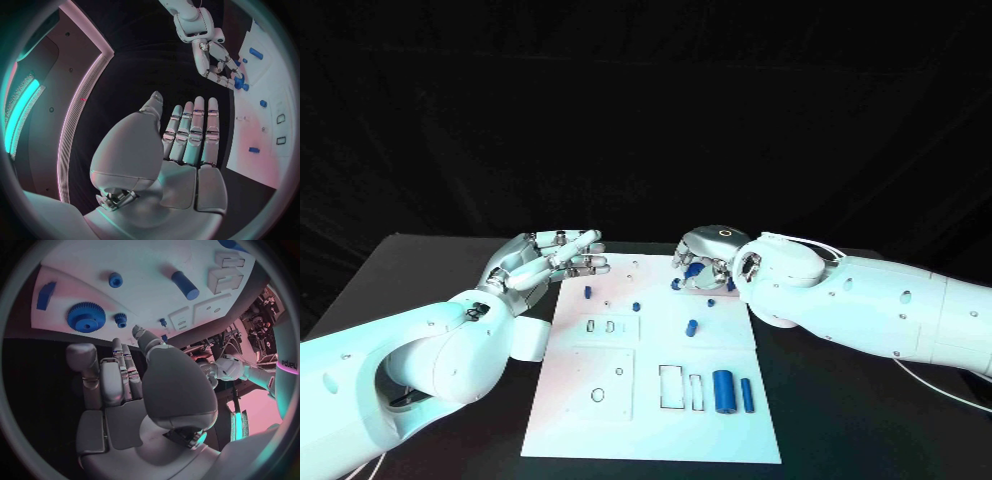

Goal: Assemble the parts on the task board

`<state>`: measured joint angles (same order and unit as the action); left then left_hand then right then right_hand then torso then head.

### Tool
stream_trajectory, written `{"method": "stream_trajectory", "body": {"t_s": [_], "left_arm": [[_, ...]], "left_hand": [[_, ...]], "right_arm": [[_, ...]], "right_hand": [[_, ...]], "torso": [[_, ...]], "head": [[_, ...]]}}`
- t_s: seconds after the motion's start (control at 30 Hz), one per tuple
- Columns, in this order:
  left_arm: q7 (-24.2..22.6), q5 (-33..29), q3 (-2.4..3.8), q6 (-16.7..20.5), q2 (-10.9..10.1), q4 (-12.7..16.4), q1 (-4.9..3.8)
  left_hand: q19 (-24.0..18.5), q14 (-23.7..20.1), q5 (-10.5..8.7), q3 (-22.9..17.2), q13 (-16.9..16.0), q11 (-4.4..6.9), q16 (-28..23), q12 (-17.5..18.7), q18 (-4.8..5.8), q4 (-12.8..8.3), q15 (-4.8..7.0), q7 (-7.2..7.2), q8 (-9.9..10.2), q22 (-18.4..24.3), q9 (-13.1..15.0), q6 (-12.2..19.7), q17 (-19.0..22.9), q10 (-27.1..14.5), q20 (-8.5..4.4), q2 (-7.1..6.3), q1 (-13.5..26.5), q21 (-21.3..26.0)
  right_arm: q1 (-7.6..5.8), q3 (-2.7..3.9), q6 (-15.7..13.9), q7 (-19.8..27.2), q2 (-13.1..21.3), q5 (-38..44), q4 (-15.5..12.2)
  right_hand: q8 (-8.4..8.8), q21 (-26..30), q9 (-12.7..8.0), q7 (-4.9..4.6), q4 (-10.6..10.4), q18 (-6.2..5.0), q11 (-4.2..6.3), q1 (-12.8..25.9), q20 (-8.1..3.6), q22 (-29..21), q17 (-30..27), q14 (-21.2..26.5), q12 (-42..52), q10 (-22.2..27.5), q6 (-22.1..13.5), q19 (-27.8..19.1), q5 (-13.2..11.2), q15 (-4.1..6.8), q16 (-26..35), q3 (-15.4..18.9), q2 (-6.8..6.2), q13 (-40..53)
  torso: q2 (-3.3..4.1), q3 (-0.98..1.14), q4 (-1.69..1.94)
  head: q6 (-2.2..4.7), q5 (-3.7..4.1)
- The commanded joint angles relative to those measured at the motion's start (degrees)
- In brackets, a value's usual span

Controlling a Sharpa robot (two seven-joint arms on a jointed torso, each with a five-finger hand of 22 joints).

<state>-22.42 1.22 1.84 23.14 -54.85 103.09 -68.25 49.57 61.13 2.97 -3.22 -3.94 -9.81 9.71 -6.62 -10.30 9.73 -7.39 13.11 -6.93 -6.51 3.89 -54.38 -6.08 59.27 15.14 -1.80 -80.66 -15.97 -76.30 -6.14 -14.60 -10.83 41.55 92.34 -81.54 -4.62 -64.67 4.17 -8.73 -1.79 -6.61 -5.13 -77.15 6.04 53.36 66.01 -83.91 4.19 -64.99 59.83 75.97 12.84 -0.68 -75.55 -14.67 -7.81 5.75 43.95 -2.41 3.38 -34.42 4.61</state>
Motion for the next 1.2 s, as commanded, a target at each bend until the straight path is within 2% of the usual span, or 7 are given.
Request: {"method": "stream_trajectory", "body": {"t_s": [0.03,0.3,0.53,1.07,1.2], "left_arm": [[0.0,0.4,0.06,-1.0,0.0,0.4,-0.14],[0.2,0.4,0.06,-1.0,-0.2,0.7,-0.19],[0.2,0.4,0.07,-1.0,-0.3,0.7,-0.2],[0.4,0.4,0.07,-1.0,-0.5,1.1,-0.24],[0.4,0.4,0.07,-0.9,-0.6,1.0,-0.25]], "left_hand": [[0.4,0.4,-0.02,0.2,0.1,0.0,-0.2,0.4,-0.32,-0.2,0.01,-0.4,0.2,-0.1,-0.1,0.0,-0.1,-0.2,0.13,0.45,0.1,-0.2],[0.5,0.4,-0.01,0.3,0.1,-0.07,-0.4,0.6,-0.3,-0.3,-0.04,-0.33,0.4,0.0,-0.1,0.1,-0.1,-0.4,0.09,0.5,0.1,-0.2],[0.5,0.3,-0.01,0.3,0.1,-0.12,-0.5,0.8,-0.29,-0.3,-0.08,-0.28,0.5,0.0,-0.1,0.2,-0.1,-0.5,0.08,0.51,0.1,-0.2],[0.5,0.3,-0.01,0.4,0.2,-0.16,-0.6,0.9,-0.28,-0.4,-0.11,-0.23,0.6,0.0,-0.1,0.3,-0.1,-0.6,0.08,0.51,0.1,-0.1],[0.4,0.3,-0.01,0.4,0.2,-0.2,-0.7,1.0,-0.27,-0.4,-0.13,-0.19,0.6,0.1,-0.1,0.3,-0.1,-0.6,0.08,0.51,0.1,-0.1]], "right_arm": [[0.03,0.01,2.9,-2.1,-0.3,3.2,0.4],[0.18,-0.01,4.2,-1.9,-1.2,3.1,1.3],[0.35,-0.02,4.7,-1.6,-1.9,2.7,2.2],[0.66,-0.04,5.7,-0.9,-2.6,1.7,3.6],[0.68,-0.04,5.9,-0.8,-2.6,1.3,4.0]], "right_hand": [[0.45,-3.2,0.0,0.25,-0.3,0.91,-0.03,-0.6,0.05,4.3,3.1,-3.0,-0.2,0.0,0.0,1.3,0.3,0.38,-2.4,-0.3,-0.02,0.1],[0.69,-4.7,0.0,0.38,-0.9,1.05,-0.16,-0.2,0.24,6.1,5.9,-3.1,-0.5,1.1,-0.4,1.2,0.5,0.18,-4.6,-0.2,-0.62,0.0],[0.41,-6.0,0.1,0.56,-1.0,1.23,0.0,-0.4,0.25,7.8,7.3,-3.3,-0.1,0.5,0.1,1.5,1.0,0.27,-5.7,-0.8,0.0,0.2],[0.0,-7.4,0.3,0.34,-1.2,1.43,0.04,-0.8,0.27,9.8,8.3,-3.3,0.0,-0.9,1.6,1.6,1.4,0.26,-6.6,-2.9,0.84,0.2],[-0.29,-7.6,0.5,0.29,-1.2,1.43,0.1,-1.2,0.25,10.2,8.4,-3.2,0.1,-1.5,2.5,1.5,1.6,0.31,-6.8,-4.0,1.42,0.1]], "torso": [[0.26,-0.1,0.26],[0.52,-0.16,0.68],[0.72,-0.23,0.74],[1.04,-0.31,1.09],[1.1,-0.34,1.09]], "head": [[-0.02,0.23],[-0.18,0.38],[0.01,0.61],[-0.22,0.76],[-0.22,0.72]]}}
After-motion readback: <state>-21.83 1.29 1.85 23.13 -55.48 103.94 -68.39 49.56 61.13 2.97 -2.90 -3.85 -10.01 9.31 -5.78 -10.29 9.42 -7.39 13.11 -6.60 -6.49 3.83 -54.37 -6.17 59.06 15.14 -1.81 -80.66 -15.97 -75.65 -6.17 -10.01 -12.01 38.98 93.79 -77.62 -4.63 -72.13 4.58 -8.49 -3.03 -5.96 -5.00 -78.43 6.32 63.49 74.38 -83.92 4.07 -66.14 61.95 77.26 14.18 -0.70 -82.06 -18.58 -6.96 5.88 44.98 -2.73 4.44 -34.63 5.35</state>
